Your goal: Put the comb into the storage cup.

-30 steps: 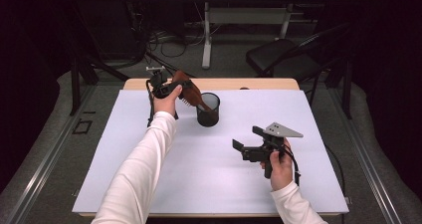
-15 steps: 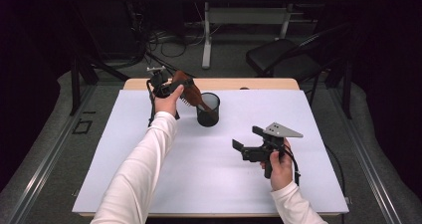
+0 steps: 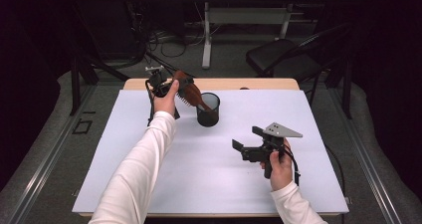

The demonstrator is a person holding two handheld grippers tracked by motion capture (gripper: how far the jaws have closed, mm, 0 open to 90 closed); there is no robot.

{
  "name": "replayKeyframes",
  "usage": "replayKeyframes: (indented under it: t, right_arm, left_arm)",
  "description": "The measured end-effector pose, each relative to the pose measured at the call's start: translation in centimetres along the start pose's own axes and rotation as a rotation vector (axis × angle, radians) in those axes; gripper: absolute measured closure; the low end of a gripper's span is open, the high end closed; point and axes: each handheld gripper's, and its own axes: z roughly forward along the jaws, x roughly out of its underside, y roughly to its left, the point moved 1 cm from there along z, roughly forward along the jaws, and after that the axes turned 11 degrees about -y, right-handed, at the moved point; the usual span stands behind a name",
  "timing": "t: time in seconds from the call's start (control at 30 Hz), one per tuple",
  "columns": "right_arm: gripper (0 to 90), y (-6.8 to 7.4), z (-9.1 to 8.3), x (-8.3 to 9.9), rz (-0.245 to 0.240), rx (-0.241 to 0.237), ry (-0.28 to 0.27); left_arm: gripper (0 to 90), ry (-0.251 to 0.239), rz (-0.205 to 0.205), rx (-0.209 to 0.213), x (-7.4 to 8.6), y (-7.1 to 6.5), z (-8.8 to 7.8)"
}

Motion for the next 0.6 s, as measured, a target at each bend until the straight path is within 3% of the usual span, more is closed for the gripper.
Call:
replayKeyframes:
  t: [0.6]
  right_arm:
    - [3.4,-0.08,0.02,0.03,0.004,0.004,-0.002]
  left_arm:
    - [0.3,-0.005,0.023,0.011,-0.52,0.07,-0.41]
